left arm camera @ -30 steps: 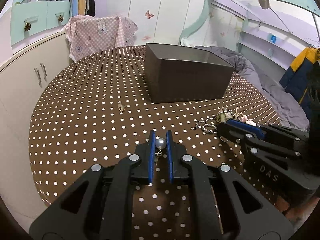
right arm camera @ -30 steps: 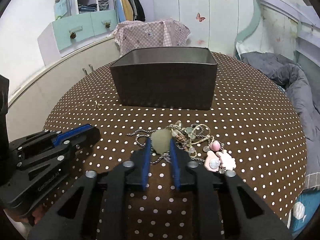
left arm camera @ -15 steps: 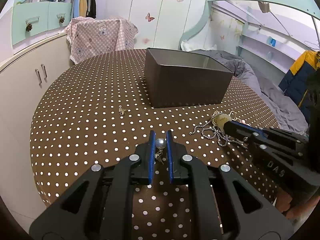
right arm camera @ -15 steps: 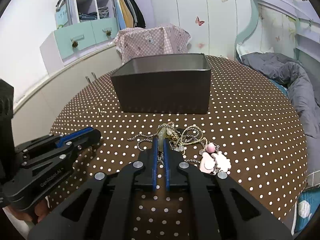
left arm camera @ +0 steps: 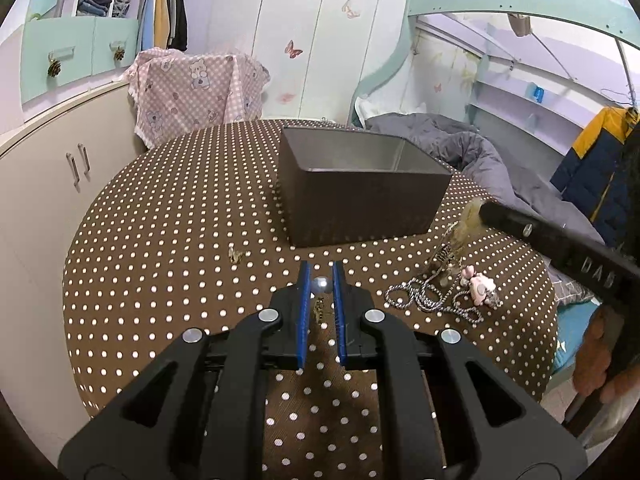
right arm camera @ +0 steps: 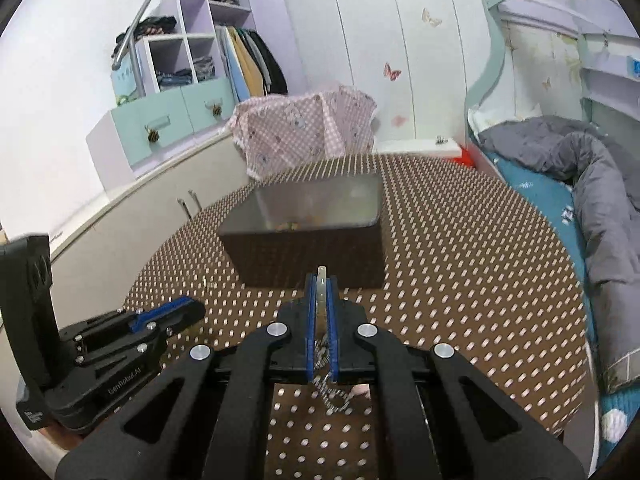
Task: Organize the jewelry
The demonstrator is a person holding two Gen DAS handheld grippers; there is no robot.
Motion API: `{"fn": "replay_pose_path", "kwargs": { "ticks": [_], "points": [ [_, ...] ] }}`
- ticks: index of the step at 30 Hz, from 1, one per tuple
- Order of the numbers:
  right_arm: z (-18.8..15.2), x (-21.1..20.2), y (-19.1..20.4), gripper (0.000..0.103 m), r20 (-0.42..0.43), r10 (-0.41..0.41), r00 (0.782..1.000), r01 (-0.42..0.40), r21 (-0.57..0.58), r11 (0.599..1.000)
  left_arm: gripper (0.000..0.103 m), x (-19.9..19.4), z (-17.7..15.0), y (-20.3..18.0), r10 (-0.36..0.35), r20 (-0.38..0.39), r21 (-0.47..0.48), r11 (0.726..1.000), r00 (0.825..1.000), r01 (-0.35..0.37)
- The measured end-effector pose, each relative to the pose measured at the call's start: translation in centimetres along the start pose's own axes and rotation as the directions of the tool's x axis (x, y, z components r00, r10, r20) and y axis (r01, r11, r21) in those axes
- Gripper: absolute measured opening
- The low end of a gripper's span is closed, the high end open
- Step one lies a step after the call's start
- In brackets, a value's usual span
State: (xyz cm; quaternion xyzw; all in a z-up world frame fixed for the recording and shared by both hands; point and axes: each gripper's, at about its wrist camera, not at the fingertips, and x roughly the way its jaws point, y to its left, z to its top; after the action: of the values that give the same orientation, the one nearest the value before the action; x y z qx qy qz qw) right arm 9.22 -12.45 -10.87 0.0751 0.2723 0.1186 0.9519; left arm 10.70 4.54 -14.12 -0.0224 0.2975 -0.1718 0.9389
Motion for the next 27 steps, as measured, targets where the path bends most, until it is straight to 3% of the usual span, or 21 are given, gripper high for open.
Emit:
{"fn": "replay_pose_path", "kwargs": {
  "ticks": [12, 27],
  "points": [
    [3.7, -2.1, -0.4, 0.003, 0.149, -0.011, 0.989, 0.016, -0.035, 0.999, 0.011, -0.5, 2.7, -1.2, -0.016, 0.08, 0.034, 0.999, 0.997, 0.013],
    [6.2, -1.5, -0.9, 0.003, 0.229, 0.02, 0.973, -0.011, -0.039, 0.999, 0.011, -0.1, 7.1, -2.5, -0.011, 0.186, 0.071, 0.997, 0.983, -0.002]
  ]
}}
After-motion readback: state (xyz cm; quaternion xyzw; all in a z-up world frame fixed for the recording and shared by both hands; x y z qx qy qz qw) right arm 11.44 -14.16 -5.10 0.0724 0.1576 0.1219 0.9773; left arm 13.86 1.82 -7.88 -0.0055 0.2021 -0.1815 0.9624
